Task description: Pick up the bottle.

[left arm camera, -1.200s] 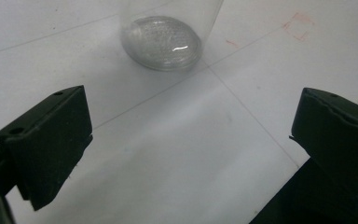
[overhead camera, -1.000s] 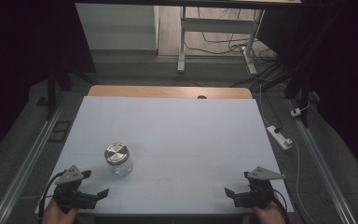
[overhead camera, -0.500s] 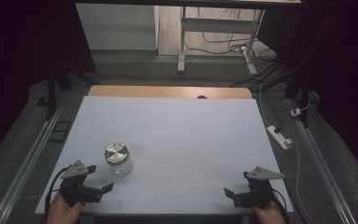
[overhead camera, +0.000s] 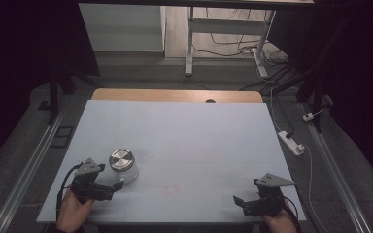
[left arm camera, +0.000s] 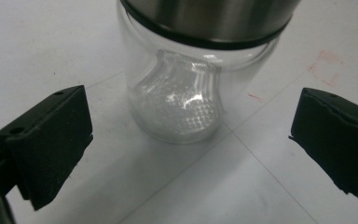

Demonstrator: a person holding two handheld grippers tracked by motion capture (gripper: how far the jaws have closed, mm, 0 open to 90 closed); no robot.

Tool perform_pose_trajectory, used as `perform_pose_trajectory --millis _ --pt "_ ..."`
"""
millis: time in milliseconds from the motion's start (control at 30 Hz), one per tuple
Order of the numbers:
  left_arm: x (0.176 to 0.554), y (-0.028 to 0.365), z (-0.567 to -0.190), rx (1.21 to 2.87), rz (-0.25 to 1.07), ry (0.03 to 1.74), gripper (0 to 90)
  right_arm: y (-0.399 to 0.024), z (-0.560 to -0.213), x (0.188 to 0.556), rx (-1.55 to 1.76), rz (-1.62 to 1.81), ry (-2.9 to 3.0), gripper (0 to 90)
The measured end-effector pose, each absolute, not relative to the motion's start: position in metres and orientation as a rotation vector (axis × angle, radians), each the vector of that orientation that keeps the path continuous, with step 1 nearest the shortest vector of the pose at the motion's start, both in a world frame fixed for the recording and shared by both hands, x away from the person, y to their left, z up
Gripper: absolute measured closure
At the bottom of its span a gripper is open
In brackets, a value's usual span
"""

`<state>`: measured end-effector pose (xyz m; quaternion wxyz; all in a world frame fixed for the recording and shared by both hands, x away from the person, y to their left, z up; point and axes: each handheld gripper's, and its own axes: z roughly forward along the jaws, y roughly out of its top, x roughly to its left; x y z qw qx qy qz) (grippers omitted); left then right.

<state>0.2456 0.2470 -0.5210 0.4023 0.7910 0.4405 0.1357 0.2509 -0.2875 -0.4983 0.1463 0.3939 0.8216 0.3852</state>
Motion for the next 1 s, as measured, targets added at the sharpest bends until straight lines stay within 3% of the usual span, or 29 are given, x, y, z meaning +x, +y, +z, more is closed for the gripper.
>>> perform_pose_trajectory --millis 1000 --pt "0.281 0.228 -0.533 2.072 0.342 1.022 0.0 -0.287 -0.499 0.251 1.13 1.103 2.373 0.0"
